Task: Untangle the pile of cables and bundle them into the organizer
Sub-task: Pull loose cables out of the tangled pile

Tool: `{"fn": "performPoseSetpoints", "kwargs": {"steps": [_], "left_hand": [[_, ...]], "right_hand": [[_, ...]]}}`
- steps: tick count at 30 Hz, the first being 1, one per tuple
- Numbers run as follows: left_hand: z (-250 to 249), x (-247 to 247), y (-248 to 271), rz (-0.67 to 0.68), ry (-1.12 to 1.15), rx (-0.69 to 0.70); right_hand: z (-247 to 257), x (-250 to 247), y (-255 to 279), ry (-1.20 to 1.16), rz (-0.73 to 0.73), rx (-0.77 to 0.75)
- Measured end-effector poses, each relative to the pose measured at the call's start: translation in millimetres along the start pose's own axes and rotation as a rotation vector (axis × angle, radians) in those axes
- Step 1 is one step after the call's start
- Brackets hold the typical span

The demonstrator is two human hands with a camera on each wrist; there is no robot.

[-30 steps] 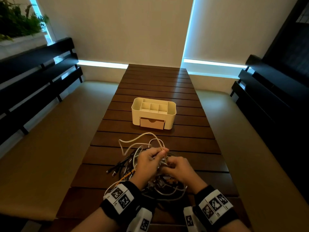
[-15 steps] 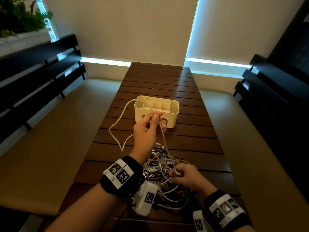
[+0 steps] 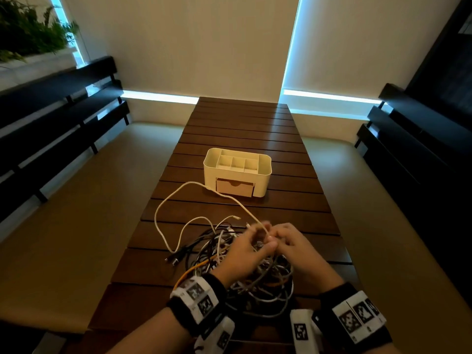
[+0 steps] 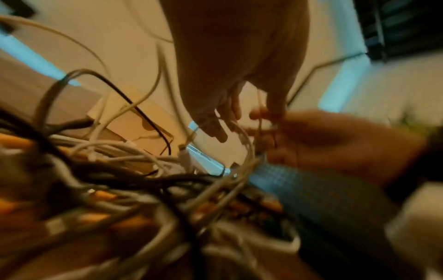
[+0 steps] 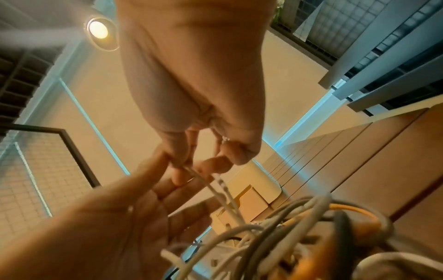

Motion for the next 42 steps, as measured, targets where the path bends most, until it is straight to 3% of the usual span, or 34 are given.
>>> {"fn": "performPoseSetpoints", "kwargs": {"steps": [2, 4, 7, 9, 13, 16, 19, 21, 23, 26, 28, 32, 36, 39, 42], "left_hand": [[14, 1, 5, -0.062, -0.205, 0.07], [29, -3, 9, -0.096, -0.356, 0.052], [57, 2, 15, 0.043, -0.556, -0.062], [59, 3, 17, 0.07, -0.538, -0.039], [12, -9, 17, -0.032, -0.566, 0.112], [-53, -32, 33, -0.258, -0.604, 0.415], [-97, -68, 54, -0.593, -0.686, 0.664], [-97, -100, 55, -0.824, -0.752, 0.589], [-76, -131, 48, -0.944, -0.762, 0.327], [-18, -153, 28, -0.743, -0.815, -0.155], [13, -156, 23, -0.588, -0.765, -0.32], [14, -151, 23, -0.558, -0.498, -0.269], [-20, -135, 13, -0.561, -0.136, -0.191], [-60, -105, 5, -0.422, 0.158, -0.121], [-93, -68, 4, -0.185, 0.224, -0.074]], "right_hand": [[3, -4, 2, -0.071, -0.097, -0.001], [12, -14, 4, -0.24, -0.184, -0.022], [29, -32, 9, -0.453, -0.227, -0.071], [37, -42, 10, -0.523, -0.238, -0.118], [41, -59, 12, -0.562, -0.298, -0.145], [45, -78, 21, -0.561, -0.374, -0.203], [52, -95, 32, -0.629, -0.415, -0.287], [58, -106, 39, -0.628, -0.441, -0.345], [63, -114, 45, -0.572, -0.481, -0.382], [67, -122, 53, -0.536, -0.54, -0.41], [65, -125, 54, -0.545, -0.573, -0.395], [56, -117, 47, -0.42, -0.572, -0.298], [62, -81, 31, -0.108, -0.4, -0.228], [73, -47, 22, 0.039, -0.253, -0.235], [88, -26, 17, 0.086, -0.218, -0.328]]}}
Point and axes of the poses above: each hand's wrist, its own y-axis away from the middle knuckle, its own x-axis out of the palm, z = x × y, the point moved 9 cm from there along -y, towards the middle knuckle, and after that the axes turned 3 degrees about y, right-handed, at the moved point
